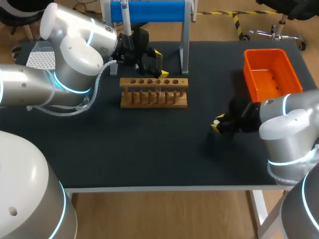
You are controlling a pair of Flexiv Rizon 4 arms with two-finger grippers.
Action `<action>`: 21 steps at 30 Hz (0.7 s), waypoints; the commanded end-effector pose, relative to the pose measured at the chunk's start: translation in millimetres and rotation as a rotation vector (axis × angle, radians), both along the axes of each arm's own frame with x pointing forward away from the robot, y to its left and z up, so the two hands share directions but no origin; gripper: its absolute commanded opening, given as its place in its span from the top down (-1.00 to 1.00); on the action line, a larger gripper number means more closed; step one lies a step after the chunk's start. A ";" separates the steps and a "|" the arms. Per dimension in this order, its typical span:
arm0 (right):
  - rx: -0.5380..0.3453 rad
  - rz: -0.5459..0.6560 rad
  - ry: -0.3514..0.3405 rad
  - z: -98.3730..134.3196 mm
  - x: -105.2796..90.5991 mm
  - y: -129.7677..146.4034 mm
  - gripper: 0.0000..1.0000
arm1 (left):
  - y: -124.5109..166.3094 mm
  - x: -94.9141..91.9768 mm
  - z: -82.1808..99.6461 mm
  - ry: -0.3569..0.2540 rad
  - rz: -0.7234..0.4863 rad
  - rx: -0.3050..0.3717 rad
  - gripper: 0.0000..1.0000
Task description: Invert the test tube, pick up the pipette, mount the tip to pipette, aspirate from beaker and dispense into the tube, eject the tip, return the pipette, and cap with the stopper.
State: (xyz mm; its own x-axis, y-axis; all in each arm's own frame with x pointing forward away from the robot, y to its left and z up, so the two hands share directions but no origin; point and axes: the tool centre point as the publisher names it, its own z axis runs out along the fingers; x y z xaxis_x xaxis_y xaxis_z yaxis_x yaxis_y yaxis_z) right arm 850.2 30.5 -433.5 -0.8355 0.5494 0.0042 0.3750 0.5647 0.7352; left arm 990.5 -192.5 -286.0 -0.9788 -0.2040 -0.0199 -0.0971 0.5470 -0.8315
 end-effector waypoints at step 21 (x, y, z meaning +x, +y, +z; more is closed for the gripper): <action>0.004 0.001 -0.005 12.8 2.9 -3.7 1.00 | -0.2 1.3 0.3 0.003 -0.002 0.002 -1.00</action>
State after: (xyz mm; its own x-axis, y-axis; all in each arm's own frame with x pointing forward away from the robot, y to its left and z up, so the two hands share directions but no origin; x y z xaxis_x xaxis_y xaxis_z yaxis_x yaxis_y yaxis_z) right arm 853.8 30.7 -427.8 -0.8328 0.5535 -0.0039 0.3709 0.5632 0.7384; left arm 990.5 -192.4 -286.0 -0.9788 -0.2040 -0.0199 -0.0971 0.5470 -0.8315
